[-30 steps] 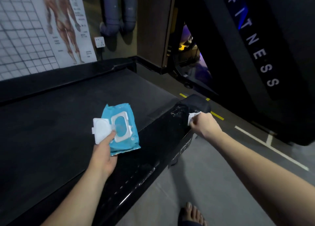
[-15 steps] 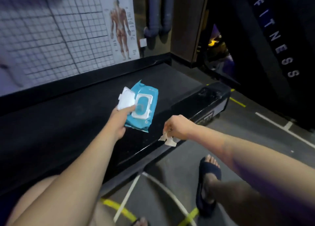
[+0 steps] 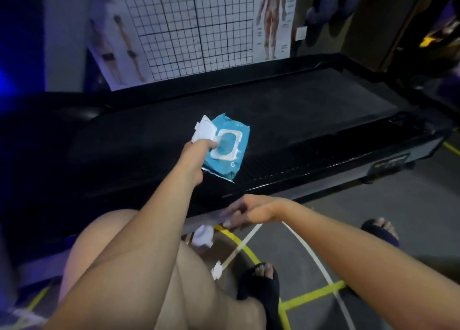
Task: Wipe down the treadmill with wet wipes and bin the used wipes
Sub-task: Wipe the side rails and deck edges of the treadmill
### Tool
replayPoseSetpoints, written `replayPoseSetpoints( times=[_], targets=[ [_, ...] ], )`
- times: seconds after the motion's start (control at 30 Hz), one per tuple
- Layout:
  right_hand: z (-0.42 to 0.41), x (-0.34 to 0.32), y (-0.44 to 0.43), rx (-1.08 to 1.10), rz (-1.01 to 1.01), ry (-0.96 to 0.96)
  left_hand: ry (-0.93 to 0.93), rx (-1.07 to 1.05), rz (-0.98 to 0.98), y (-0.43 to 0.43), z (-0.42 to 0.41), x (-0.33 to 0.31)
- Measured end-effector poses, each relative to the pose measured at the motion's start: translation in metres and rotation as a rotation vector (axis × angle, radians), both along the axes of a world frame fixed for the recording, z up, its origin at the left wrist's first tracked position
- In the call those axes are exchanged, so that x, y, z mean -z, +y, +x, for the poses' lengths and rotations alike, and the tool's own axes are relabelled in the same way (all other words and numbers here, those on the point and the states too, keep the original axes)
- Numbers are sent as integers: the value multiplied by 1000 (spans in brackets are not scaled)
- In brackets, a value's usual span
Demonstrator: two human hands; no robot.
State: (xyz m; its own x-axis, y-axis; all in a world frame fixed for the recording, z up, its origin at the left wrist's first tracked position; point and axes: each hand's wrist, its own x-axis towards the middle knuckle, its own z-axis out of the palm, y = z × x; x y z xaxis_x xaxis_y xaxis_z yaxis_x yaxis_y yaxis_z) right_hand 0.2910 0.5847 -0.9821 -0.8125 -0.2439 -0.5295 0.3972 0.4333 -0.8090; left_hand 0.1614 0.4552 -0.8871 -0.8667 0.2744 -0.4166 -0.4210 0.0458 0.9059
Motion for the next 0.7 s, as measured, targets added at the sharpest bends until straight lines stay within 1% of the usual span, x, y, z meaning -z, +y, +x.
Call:
replayPoseSetpoints(
  times=[0.07, 0.1, 0.13, 0.17, 0.23, 0.37, 0.43, 0.47, 0.53, 0.63, 0.7],
  targets=[
    [1, -11, 6, -51, 279, 120, -9, -7, -5, -4, 7, 0],
    [2, -19, 14, -41, 412, 189, -11, 5, -3, -2, 10, 0],
    [3, -29, 24, 1, 492, 237, -11, 26, 5, 1, 14, -1],
    [6, -39, 36, 76, 507, 267, -12, 47, 18, 6, 18, -2],
    [13, -63, 60, 294, 456, 335, -3, 90, 41, 22, 26, -6],
    [34, -107, 109, 834, 377, 515, -6, 159, 94, 61, 46, -18],
    [48, -124, 128, 979, 397, 643, -11, 198, 131, 81, 54, -17],
    [55, -131, 135, 990, 432, 692, -11, 216, 148, 91, 58, -15],
    [65, -142, 140, 921, 533, 752, -1, 251, 189, 109, 68, -10],
    [70, -149, 146, 793, 588, 746, 25, 293, 229, 133, 83, -2],
    [68, -144, 154, 670, 695, 724, 14, 296, 258, 145, 91, 1]
  ],
)
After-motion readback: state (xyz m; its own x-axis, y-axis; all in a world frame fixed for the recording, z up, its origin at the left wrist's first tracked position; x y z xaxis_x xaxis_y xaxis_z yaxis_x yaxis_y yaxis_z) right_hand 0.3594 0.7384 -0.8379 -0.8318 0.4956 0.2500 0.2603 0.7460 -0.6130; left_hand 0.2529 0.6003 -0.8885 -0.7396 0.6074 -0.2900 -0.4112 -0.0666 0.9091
